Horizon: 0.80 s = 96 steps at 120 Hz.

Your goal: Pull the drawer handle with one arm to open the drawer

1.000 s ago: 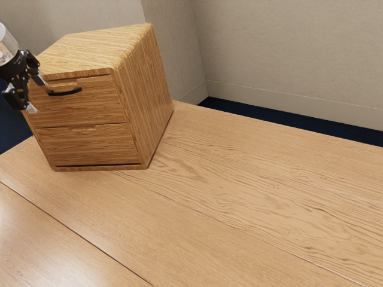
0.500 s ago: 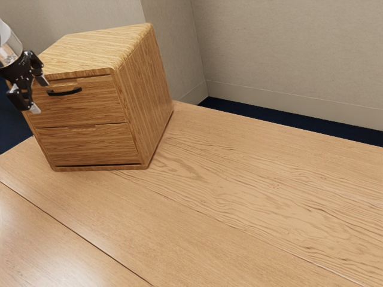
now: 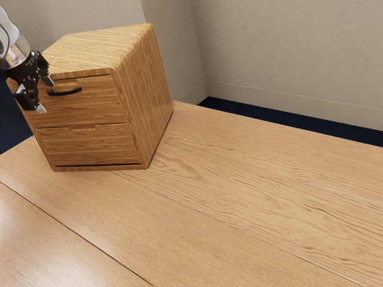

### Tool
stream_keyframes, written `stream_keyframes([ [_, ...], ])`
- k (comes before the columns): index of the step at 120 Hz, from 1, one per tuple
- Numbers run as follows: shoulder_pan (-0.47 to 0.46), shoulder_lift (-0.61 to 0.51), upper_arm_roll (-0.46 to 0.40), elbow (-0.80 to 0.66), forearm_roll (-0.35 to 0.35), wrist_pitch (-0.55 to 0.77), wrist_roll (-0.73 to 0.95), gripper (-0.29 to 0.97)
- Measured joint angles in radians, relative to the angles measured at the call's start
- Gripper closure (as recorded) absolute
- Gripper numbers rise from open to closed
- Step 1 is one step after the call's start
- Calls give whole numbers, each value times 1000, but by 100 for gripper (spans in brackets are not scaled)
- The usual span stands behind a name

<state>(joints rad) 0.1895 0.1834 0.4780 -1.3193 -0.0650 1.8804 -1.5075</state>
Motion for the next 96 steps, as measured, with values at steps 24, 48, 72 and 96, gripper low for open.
stream_keyframes([
  [24, -1, 14, 0, -4, -1, 1, -2, 0],
  [48, -11, 15, -1, -6, -3, 2, -4, 0],
  [72, -17, 15, -1, -19, -4, 9, -6, 0],
  [96, -25, 12, 1, -44, -5, 21, -11, 0],
])
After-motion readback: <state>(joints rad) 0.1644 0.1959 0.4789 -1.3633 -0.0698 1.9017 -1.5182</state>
